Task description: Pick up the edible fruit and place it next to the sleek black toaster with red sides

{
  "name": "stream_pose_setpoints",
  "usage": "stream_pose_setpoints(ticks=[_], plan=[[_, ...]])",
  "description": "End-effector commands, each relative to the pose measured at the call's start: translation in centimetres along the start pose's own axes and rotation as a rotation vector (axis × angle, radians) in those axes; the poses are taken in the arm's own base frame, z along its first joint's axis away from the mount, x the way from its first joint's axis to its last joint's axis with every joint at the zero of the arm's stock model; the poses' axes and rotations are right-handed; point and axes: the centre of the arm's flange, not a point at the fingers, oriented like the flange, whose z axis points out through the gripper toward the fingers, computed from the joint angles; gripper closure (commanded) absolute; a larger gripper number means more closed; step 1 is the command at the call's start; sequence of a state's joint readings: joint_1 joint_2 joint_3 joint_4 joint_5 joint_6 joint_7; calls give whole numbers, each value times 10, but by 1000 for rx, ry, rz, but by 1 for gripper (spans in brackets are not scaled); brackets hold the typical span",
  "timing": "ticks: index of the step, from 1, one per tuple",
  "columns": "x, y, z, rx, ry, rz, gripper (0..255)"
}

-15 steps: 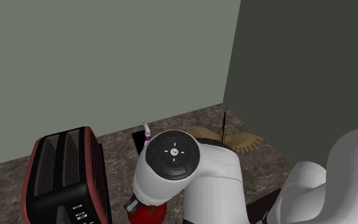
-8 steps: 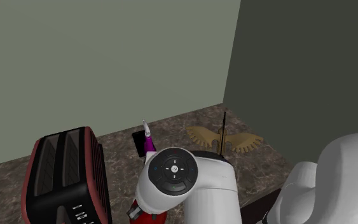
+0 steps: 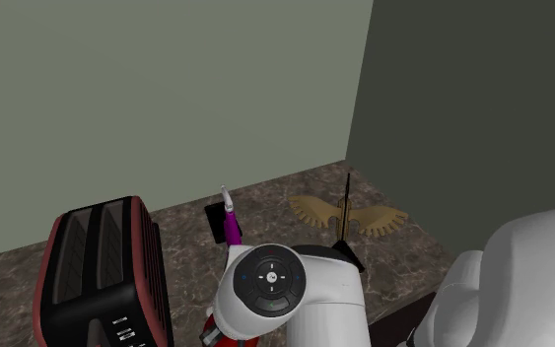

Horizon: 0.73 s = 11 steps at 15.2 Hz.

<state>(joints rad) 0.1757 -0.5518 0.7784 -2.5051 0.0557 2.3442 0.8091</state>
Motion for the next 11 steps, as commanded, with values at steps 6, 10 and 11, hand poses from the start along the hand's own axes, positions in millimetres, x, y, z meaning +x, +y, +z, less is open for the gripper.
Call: stream_pose_setpoints(ticks=[6, 10, 11], plan=[[0, 0, 0, 0, 0, 0, 0], [0, 0, -13, 0, 0, 0, 0], [0, 0, -26, 0, 0, 0, 0]])
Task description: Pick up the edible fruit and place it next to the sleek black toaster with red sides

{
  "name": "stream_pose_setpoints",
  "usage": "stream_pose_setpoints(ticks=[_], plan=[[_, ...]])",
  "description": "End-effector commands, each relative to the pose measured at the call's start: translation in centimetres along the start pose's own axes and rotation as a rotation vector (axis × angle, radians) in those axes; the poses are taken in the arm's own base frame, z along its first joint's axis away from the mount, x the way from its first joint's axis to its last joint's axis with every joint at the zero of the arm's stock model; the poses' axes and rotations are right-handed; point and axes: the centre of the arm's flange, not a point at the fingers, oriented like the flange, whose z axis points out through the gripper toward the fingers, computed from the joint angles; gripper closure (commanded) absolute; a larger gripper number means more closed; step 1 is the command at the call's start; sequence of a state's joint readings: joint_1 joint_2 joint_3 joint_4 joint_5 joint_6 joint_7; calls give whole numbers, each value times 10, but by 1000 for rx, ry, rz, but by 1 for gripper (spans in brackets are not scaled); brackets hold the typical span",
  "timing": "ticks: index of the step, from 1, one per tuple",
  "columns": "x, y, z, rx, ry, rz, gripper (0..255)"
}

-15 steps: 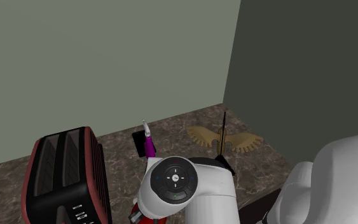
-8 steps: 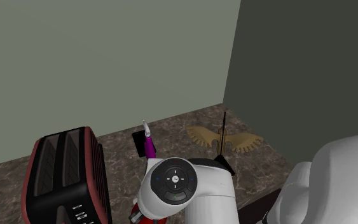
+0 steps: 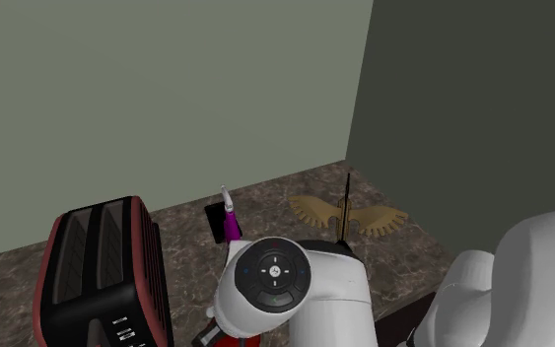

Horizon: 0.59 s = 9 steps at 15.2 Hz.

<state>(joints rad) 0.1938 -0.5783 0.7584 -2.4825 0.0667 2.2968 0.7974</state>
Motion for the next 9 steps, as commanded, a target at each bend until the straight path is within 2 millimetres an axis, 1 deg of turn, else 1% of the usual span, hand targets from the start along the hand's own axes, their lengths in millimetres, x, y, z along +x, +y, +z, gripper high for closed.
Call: stream_pose_setpoints(ticks=[1, 2, 9], plan=[[-2, 0, -22, -1, -1, 0, 0], [-2, 0, -33, -1, -1, 0, 0], [-2, 0, -33, -1, -1, 0, 0]])
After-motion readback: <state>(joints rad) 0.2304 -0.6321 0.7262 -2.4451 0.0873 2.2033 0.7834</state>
